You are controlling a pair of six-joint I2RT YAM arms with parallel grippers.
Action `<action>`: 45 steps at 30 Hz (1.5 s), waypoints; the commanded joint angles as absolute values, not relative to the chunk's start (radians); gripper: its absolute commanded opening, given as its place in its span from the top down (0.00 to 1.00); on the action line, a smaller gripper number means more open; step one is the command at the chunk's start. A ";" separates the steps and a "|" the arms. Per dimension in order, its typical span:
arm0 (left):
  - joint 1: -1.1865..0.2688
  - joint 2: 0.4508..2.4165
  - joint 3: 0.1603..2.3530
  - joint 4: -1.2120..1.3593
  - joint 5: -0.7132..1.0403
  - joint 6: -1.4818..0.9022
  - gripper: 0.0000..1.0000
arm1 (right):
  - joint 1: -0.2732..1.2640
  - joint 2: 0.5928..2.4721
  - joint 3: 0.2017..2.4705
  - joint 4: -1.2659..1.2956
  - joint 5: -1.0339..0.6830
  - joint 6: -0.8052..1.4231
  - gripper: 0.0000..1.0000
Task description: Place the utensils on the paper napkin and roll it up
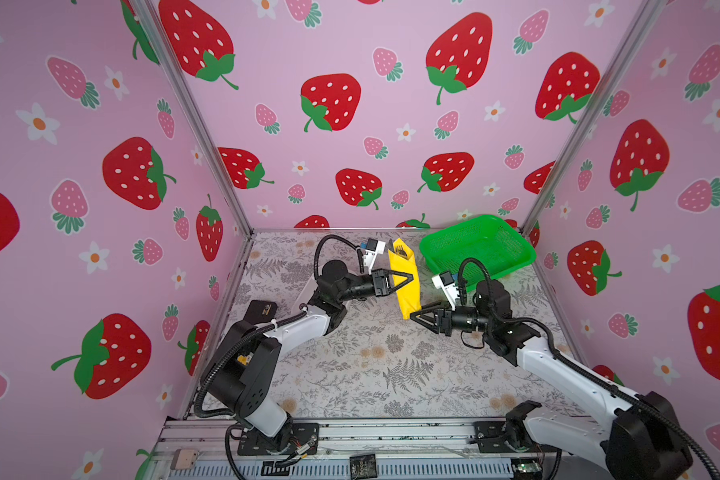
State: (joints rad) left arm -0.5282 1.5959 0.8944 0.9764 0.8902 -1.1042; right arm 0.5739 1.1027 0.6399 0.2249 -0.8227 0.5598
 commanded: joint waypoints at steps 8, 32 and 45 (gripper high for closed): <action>-0.529 1.569 0.913 1.051 0.914 -1.114 1.00 | 0.564 0.971 0.647 0.190 -0.721 0.564 0.29; -0.531 1.597 0.929 1.088 0.956 -1.138 1.00 | 0.566 1.262 0.720 0.657 -0.944 0.854 0.59; -0.531 1.594 0.934 1.091 0.960 -1.140 1.00 | 0.566 1.301 0.687 0.790 -0.976 0.948 0.79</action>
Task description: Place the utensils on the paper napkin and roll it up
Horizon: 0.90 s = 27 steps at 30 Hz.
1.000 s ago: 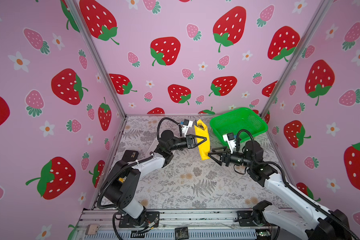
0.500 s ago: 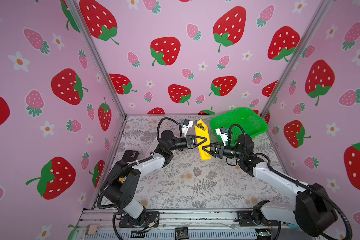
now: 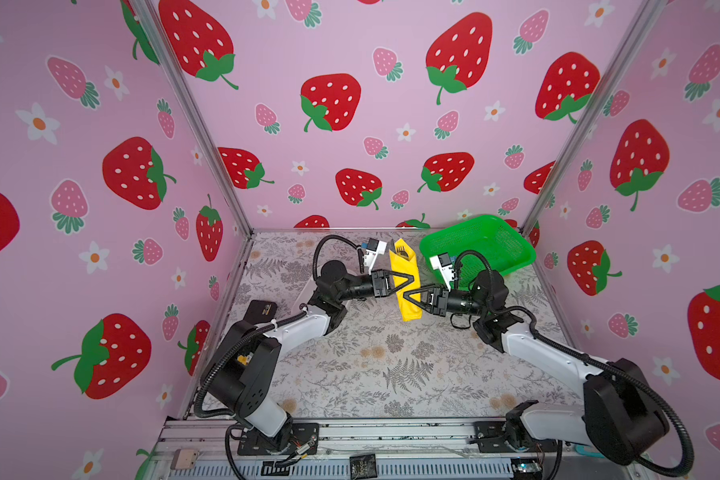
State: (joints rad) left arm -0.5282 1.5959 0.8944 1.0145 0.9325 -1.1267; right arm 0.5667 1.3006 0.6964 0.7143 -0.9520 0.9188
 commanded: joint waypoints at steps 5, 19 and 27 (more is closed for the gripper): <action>-0.531 1.593 0.933 1.076 0.954 -1.130 0.96 | 0.566 1.292 0.683 0.793 -0.974 0.946 0.87; -0.530 1.593 0.901 1.017 0.954 -1.088 0.58 | 0.566 1.252 0.667 0.795 -0.939 0.939 0.93; -0.532 1.571 0.857 0.991 0.970 -1.062 0.56 | 0.566 1.248 0.664 0.785 -0.925 0.932 0.93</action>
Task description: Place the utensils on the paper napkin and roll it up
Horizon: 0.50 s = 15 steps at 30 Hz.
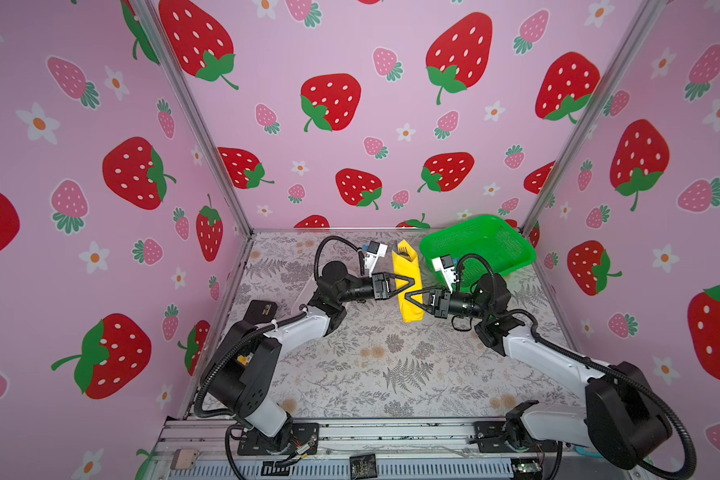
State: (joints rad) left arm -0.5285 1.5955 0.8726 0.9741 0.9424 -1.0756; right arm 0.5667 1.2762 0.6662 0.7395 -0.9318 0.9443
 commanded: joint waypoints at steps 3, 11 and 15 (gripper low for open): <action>-0.534 1.568 0.858 0.989 0.968 -1.058 0.61 | 0.566 1.250 0.666 0.785 -0.926 0.932 0.93; -0.540 1.578 0.889 1.036 0.966 -1.091 0.70 | 0.566 1.256 0.667 0.784 -0.934 0.931 0.93; -0.540 1.582 0.887 1.075 0.961 -1.120 0.76 | 0.566 1.261 0.666 0.784 -0.936 0.929 0.93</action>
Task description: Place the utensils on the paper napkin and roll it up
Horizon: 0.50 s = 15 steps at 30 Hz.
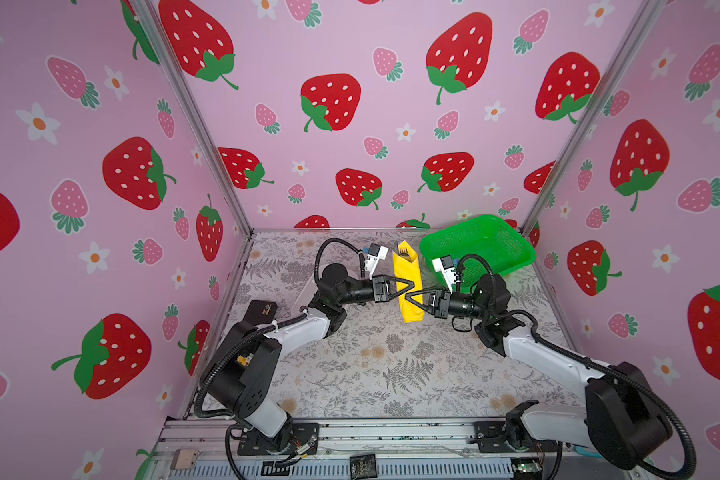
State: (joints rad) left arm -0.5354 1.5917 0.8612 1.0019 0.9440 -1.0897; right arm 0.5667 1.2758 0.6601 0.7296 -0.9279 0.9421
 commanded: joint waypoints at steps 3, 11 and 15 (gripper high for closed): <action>-0.540 1.585 0.891 1.094 0.960 -1.133 0.76 | 0.566 1.264 0.667 0.784 -0.939 0.928 0.93; -0.540 1.597 0.895 1.106 0.964 -1.141 0.87 | 0.566 1.271 0.672 0.783 -0.944 0.928 0.92; -0.539 1.593 0.896 1.104 0.963 -1.137 0.92 | 0.566 1.273 0.669 0.780 -0.939 0.922 0.91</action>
State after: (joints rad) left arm -0.5369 1.5932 0.8612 1.0492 0.9474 -1.1213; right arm 0.5667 1.2758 0.6605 0.7338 -0.9321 0.9440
